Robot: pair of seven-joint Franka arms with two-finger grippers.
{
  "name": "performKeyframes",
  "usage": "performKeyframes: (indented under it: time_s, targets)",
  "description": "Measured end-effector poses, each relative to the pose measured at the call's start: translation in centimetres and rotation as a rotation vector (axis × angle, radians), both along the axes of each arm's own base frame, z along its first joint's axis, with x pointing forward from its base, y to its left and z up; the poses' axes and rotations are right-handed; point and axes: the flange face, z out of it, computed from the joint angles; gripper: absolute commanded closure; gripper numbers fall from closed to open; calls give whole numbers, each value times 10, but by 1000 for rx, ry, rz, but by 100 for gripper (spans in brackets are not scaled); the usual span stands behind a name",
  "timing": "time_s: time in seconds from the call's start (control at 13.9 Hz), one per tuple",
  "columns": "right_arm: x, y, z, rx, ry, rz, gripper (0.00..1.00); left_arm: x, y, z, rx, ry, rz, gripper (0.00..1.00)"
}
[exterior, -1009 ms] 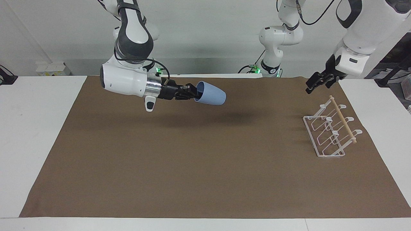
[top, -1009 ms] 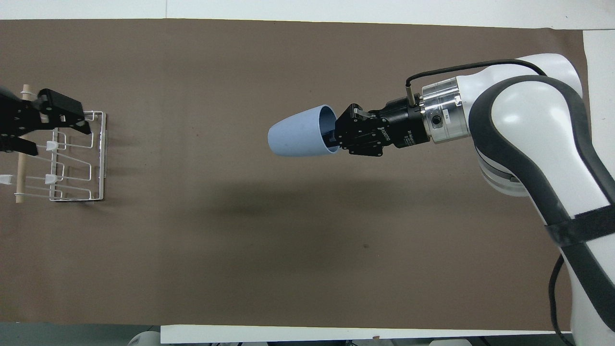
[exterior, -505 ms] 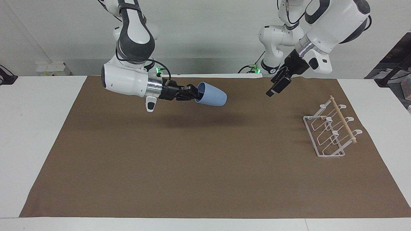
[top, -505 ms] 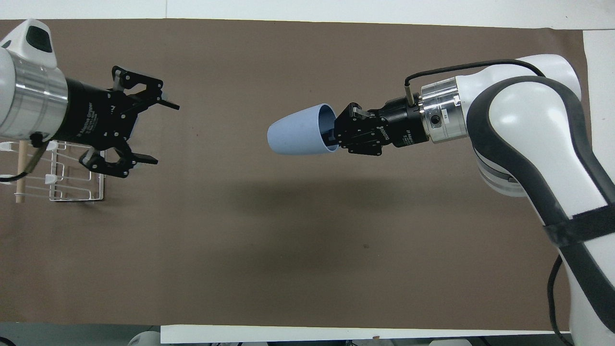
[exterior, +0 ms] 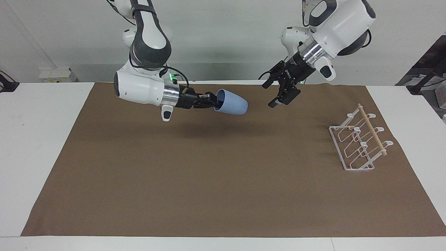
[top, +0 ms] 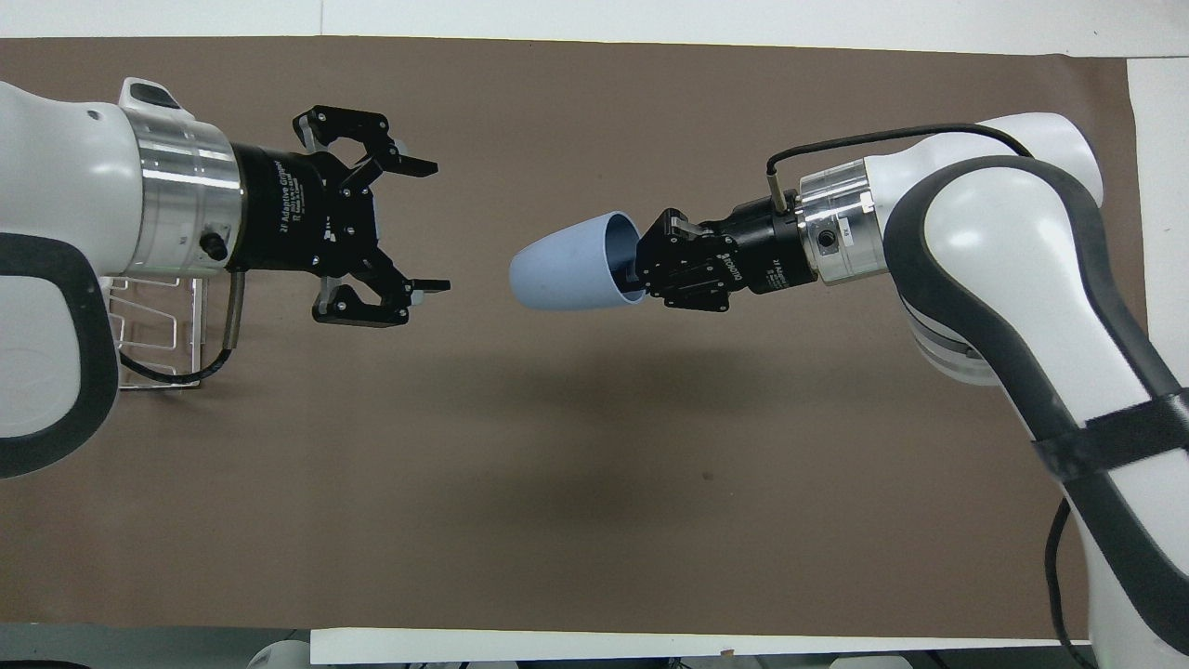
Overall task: Hang cup on cup holder
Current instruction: 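Hold the cup with the right gripper while the left gripper reaches it, then grasp the cup with the left gripper while the right gripper releases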
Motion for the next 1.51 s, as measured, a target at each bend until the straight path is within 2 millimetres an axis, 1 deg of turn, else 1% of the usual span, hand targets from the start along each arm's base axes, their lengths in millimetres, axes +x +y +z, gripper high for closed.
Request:
performKeyframes:
  time_s: [0.14, 0.22, 0.36, 0.43, 0.58, 0.79, 0.94, 1.08, 1.23, 1.37, 1.51]
  targets:
    - [0, 0, -1, 0, 2, 0, 100, -11, -29, -19, 7, 41, -11, 1]
    - [-1, 0, -1, -1, 3, 0, 100, -18, -41, -25, 12, 59, -26, 1]
    - [-1, 1, -2, -1, 4, 1, 100, -31, -58, -28, 17, 80, -47, 1]
    - [-1, 1, -2, -1, 4, 2, 100, -35, -61, -28, 18, 86, -49, 1]
    - [-1, 1, -2, -1, 4, 2, 100, -36, -62, -31, 21, 94, -47, 1]
    - [-1, 1, -3, -1, 6, 2, 100, -35, -60, -37, 25, 104, -33, 1]
    - [-2, 1, -3, -2, 7, 2, 100, -31, -60, -38, 16, 92, -4, 1]
    - [-2, 1, -3, -2, 7, 2, 100, -27, -66, -42, 4, 78, 26, 1]
    - [-2, 1, -3, -2, 8, 2, 100, -26, -76, -51, 1, 73, 37, 2]
    - [-2, 1, -4, -2, 8, 2, 100, -28, -85, -59, 5, 79, 31, 7]
    - [-2, 1, -4, -2, 9, 2, 100, -28, -85, -60, 6, 80, 30, 30]
